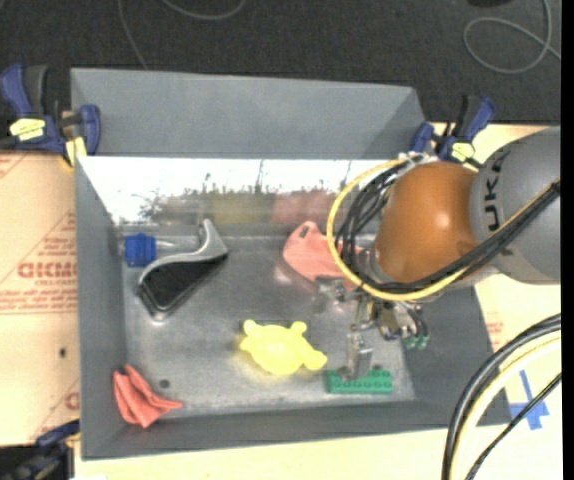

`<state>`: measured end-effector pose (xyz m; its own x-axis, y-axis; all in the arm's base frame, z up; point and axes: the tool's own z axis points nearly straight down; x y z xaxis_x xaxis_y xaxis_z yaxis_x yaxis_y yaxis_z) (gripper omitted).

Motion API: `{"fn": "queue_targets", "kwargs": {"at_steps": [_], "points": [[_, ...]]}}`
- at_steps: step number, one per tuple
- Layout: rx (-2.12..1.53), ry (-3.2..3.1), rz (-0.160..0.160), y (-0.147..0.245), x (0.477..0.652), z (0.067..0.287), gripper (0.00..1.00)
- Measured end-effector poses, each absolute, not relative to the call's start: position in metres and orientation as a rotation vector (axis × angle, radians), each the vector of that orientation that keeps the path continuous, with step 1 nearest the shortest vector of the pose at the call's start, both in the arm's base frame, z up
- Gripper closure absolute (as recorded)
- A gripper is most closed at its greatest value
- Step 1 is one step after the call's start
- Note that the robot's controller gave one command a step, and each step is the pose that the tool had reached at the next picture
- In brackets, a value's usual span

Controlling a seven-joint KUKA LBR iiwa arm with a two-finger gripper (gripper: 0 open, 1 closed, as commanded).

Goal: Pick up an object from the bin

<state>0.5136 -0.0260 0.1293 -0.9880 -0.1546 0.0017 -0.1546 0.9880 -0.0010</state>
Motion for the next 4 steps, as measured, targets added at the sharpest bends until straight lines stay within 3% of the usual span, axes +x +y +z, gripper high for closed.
{"fn": "queue_targets", "kwargs": {"at_steps": [1,3,4], "points": [[0.012,-3.146,-0.004,-0.023,0.509,0.136,0.0],[0.27,-3.131,-0.001,0.034,0.536,0.075,0.0],[0.105,-3.146,0.005,-0.012,0.515,0.07,1.0]]}}
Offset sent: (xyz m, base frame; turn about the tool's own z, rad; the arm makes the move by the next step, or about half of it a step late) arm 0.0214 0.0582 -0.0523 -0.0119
